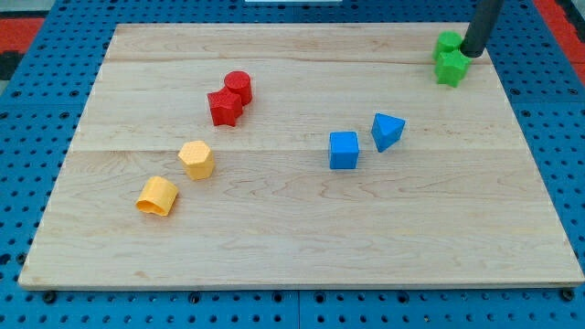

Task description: Move the green blocks vertically to the blue cube

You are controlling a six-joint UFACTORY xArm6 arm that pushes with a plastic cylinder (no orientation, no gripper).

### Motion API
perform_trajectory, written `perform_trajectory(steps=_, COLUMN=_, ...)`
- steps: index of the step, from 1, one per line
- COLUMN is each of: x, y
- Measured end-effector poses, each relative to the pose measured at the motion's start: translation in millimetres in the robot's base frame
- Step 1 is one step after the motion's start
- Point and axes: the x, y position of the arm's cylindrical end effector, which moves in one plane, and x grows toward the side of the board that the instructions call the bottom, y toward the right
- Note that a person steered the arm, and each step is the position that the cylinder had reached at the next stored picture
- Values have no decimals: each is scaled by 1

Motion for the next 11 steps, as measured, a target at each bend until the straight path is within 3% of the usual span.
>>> perform_trajectory(steps=1, x=-27, y=-67)
perform_trajectory(steps=2, x=-35, y=-96)
perform_trajectory(steps=3, x=-13, y=-2)
perform_trajectory(steps=4, x=30, y=57)
perform_trajectory(steps=5, x=45, y=-16)
perform_trajectory(steps=6, x=-8, y=-118)
perform_trajectory(steps=7, x=-16, y=-125)
perform_trajectory(steps=8, x=-8, y=-74)
perform_trajectory(steps=9, x=-39, y=-63)
perform_trajectory(steps=10, x=-67, y=-75)
perform_trajectory(steps=11, x=-61, y=-138)
